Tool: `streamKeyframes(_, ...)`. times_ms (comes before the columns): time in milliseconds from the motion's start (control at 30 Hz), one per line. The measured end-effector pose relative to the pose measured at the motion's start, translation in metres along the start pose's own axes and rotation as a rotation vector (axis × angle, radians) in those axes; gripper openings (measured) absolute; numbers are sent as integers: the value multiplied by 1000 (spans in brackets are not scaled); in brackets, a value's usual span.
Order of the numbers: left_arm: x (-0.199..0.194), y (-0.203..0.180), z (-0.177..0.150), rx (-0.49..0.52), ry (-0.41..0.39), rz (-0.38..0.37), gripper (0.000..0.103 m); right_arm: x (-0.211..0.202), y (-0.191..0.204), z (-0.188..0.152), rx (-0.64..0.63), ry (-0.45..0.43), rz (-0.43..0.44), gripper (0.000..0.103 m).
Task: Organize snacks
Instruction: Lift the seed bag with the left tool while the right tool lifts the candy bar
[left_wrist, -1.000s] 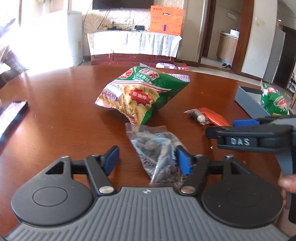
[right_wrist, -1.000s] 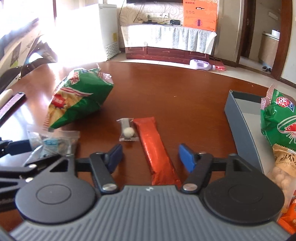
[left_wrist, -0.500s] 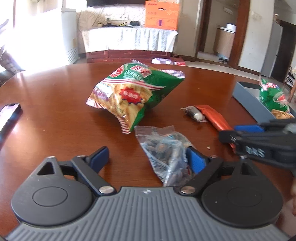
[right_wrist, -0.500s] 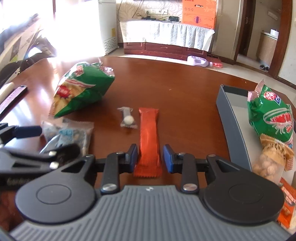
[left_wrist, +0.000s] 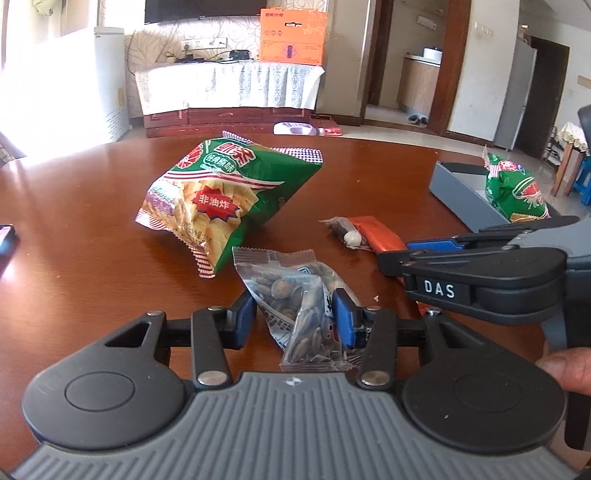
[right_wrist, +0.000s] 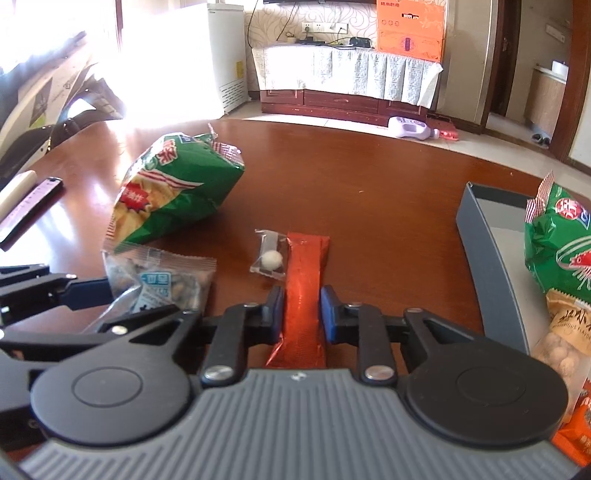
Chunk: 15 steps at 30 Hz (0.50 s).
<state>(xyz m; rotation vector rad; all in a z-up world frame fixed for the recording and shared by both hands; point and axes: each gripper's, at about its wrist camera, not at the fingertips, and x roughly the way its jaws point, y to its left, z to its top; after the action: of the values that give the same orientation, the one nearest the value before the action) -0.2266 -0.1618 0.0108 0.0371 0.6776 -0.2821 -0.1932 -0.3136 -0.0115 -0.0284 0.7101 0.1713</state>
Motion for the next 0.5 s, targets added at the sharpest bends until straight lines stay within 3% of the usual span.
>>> streamKeyframes(67, 0, -3, 0, 23, -1, 45, 72, -2, 0, 0, 5, 5, 4, 24)
streamKeyframes(133, 1, 1, 0, 9, 1, 39, 73, -3, 0, 1, 8, 8, 3, 24)
streamKeyframes(200, 3, 4, 2, -10, 5, 7, 68, -3, 0, 0, 11, 11, 6, 24)
streamKeyframes(267, 2, 6, 2, -26, 4, -48, 47, -4, 2, -1, 0, 12, 2, 24)
streamKeyframes(500, -2, -3, -1, 7, -11, -41, 44, -6, 4, -3, -1, 18, 3, 24)
